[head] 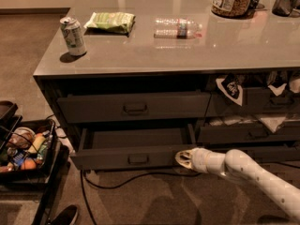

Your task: Close middle drawer

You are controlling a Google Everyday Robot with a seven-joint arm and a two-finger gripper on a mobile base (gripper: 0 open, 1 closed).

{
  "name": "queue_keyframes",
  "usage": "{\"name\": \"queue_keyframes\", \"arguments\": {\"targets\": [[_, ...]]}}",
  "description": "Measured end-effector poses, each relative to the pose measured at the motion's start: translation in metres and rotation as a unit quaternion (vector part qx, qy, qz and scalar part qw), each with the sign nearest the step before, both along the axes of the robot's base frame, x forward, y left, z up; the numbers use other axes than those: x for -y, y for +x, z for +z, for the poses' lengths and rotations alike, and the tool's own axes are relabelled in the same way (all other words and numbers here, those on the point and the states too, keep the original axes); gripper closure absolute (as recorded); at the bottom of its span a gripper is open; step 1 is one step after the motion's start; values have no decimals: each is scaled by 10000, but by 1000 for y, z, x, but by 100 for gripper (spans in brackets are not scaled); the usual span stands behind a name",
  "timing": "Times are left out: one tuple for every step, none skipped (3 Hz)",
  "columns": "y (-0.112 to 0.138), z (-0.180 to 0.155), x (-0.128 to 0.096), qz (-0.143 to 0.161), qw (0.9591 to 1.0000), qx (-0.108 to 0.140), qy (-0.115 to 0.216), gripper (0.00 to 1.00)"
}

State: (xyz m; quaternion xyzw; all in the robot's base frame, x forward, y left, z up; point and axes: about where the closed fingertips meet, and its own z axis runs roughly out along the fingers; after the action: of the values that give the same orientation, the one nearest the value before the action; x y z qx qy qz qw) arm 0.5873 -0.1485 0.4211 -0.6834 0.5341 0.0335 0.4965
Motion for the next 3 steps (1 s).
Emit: {"name": "queue_keyframes", "arguments": {"targets": [[32, -2, 1, 50, 9996, 280, -30, 100], [33, -1, 1, 45, 9996, 285, -30, 100], [23, -2, -6, 152, 9995, 239, -142, 100]]}}
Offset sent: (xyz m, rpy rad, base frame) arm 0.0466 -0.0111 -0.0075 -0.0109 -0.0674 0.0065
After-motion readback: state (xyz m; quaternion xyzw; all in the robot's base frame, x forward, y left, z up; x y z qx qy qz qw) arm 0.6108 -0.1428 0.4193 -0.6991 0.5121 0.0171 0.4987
